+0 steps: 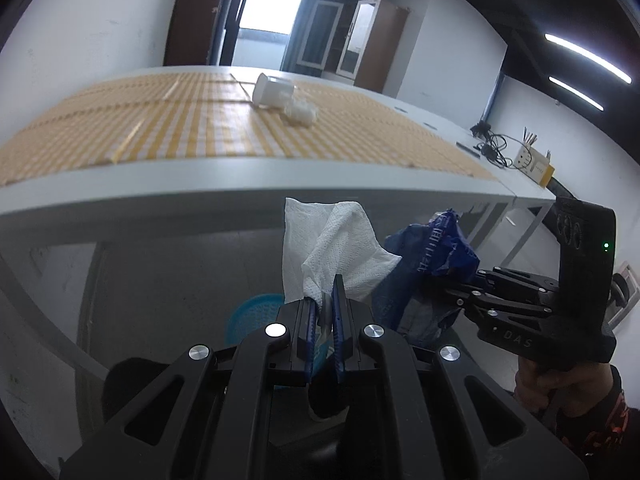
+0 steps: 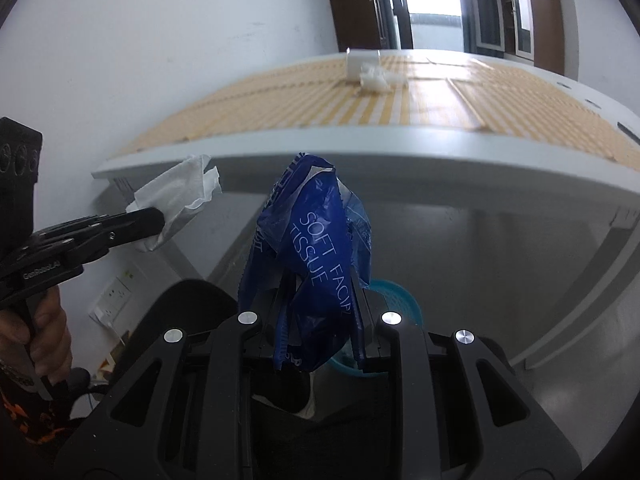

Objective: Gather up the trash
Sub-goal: 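Lift the tissue and blue bag off the table and carry them toward the wastebasket, then lower both tools holding tissue and blue bag over the wastebasket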

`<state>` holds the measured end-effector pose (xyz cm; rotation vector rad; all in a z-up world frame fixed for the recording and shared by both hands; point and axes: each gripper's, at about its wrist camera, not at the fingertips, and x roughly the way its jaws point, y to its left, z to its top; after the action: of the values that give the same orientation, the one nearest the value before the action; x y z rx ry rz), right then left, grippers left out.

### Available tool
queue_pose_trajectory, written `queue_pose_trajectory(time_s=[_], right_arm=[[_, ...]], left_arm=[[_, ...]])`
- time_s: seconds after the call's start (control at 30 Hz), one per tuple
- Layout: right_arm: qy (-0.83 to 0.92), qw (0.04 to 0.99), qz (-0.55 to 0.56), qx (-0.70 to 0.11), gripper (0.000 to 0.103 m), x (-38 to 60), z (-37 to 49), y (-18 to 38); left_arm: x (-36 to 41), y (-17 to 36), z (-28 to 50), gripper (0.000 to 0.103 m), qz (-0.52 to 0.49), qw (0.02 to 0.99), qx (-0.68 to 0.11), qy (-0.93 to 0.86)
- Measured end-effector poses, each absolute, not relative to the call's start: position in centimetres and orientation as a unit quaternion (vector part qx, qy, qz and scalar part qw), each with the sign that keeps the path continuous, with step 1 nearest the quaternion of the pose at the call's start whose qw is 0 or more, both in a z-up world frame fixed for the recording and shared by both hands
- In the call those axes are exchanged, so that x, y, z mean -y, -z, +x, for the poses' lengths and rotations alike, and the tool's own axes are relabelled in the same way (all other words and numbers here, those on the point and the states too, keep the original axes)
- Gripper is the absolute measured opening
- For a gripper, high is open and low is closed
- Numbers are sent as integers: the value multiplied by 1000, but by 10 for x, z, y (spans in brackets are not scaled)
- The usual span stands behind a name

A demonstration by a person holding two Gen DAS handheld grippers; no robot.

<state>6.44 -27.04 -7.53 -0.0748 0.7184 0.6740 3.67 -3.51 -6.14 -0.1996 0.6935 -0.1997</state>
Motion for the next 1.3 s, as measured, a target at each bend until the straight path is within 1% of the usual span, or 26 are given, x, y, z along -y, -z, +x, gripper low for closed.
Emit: queue_pose_trajectory(time_s=[0.23, 0.4, 0.5, 0.67, 1.1, 1.3], right_arm=[[-323, 856, -34, -403, 23, 259, 79, 123], [-300, 846, -48, -438, 23, 253, 90, 156], [-294, 841, -55, -451, 23, 246, 98, 169], [-283, 828, -62, -479, 23, 234, 113, 193], [-255, 791, -59, -553, 23, 216, 184, 256], [-241, 774, -48, -584, 23, 215, 217, 282]], left_arm=[[37, 106, 50, 7, -118, 911, -379, 110], [38, 137, 61, 7, -112, 905, -397, 103], [39, 151, 69, 7, -101, 903, -406, 99], [28, 182, 90, 7, -115, 891, -428, 93], [11, 267, 145, 7, -155, 853, -495, 63], [7, 287, 165, 7, -196, 832, -516, 58]])
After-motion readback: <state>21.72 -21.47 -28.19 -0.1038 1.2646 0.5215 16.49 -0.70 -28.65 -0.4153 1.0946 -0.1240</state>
